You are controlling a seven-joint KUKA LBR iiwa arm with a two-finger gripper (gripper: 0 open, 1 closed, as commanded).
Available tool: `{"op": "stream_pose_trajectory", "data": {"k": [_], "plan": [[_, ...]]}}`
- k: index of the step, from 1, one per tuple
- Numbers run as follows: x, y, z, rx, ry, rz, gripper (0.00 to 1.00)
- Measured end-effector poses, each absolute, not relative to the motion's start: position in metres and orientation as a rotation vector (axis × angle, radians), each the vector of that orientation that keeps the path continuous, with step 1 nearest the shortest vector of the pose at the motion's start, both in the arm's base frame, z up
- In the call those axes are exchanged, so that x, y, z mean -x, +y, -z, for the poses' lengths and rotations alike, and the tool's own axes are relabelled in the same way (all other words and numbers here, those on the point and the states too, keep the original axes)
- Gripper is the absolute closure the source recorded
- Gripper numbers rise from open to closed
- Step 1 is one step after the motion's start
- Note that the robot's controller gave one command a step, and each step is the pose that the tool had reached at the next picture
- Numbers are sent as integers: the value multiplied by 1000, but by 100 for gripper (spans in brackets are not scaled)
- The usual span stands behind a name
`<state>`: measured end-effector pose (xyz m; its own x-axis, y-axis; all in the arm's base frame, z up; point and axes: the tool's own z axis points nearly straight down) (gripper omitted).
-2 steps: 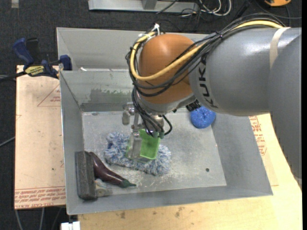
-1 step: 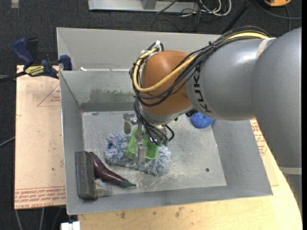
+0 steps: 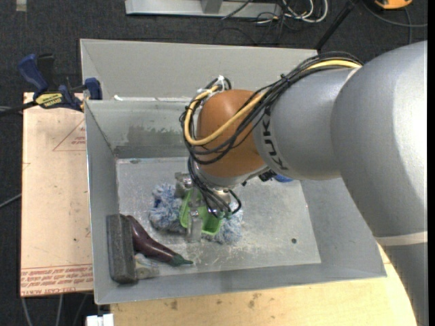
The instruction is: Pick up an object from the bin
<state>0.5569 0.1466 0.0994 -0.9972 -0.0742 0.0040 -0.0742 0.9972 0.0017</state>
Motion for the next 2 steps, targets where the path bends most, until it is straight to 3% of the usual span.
{"op": "stream_pose_trajectory", "data": {"k": [1,2], "plan": [[-553,139,-79,33,-3149,15,100],[-553,139,-79,33,-3149,15,100]]}}
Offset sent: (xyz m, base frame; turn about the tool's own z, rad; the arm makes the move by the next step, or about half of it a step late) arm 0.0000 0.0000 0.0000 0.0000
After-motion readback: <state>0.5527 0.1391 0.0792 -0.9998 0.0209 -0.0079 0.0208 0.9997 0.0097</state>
